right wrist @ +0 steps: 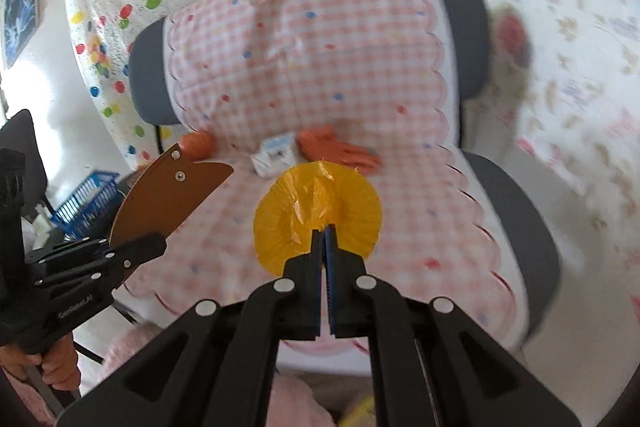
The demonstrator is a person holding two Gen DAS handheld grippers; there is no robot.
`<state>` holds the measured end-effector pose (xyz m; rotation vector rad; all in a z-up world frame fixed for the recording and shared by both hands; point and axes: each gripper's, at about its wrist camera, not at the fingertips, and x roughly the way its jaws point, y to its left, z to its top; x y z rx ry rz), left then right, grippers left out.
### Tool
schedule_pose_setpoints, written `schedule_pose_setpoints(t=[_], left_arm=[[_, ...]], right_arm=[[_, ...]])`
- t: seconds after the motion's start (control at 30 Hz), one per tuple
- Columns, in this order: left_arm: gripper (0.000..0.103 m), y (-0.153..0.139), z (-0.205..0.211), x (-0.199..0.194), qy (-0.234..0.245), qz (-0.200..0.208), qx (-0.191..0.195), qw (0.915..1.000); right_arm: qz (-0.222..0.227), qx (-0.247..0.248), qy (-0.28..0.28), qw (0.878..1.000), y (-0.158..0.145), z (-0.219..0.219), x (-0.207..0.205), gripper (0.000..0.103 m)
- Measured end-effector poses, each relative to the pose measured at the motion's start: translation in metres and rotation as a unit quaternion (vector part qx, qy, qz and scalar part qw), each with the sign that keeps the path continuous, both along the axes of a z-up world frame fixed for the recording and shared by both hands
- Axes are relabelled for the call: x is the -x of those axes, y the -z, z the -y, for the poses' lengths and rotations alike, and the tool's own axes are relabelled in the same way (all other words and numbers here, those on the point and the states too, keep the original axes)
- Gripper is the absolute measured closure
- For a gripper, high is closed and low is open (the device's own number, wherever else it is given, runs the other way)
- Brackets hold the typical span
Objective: Collect trash
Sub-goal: 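Carry both items to the wastebasket and open both tools to drop them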
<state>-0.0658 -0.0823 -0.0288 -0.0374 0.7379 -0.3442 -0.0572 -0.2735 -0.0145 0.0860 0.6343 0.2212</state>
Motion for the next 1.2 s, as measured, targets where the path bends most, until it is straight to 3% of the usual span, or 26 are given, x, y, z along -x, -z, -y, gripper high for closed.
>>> schedule_pose_setpoints(t=[0.47,0.7,1.0,1.1,1.2], left_arm=[[0.093,0.042,0.102,0.069,0.145,-0.006,-0.019,0.9892],[0.092,0.066,0.14,0.084,0.201,-0.035,-0.018,0.9789],[0.092,0.085,0.169,0.073,0.23,-0.078,-0.034,0.9695],[0.088,0.086,0.175,0.069,0.23,-0.08,-0.038,0.9692],[0.063,0.086,0.179,0.064,0.227,-0.083,-0.043,0.9694]], right_arm=[[-0.039,0.011,0.139,0.989,0.051,0.075,0.128,0.101],[-0.065,0.011,0.17,0.983,0.073,0.091,0.159,0.101],[-0.107,-0.019,0.186,0.977,0.101,0.11,0.156,0.101],[-0.111,-0.022,0.187,0.976,0.107,0.113,0.153,0.101],[-0.109,-0.029,0.194,0.975,0.112,0.118,0.15,0.1]])
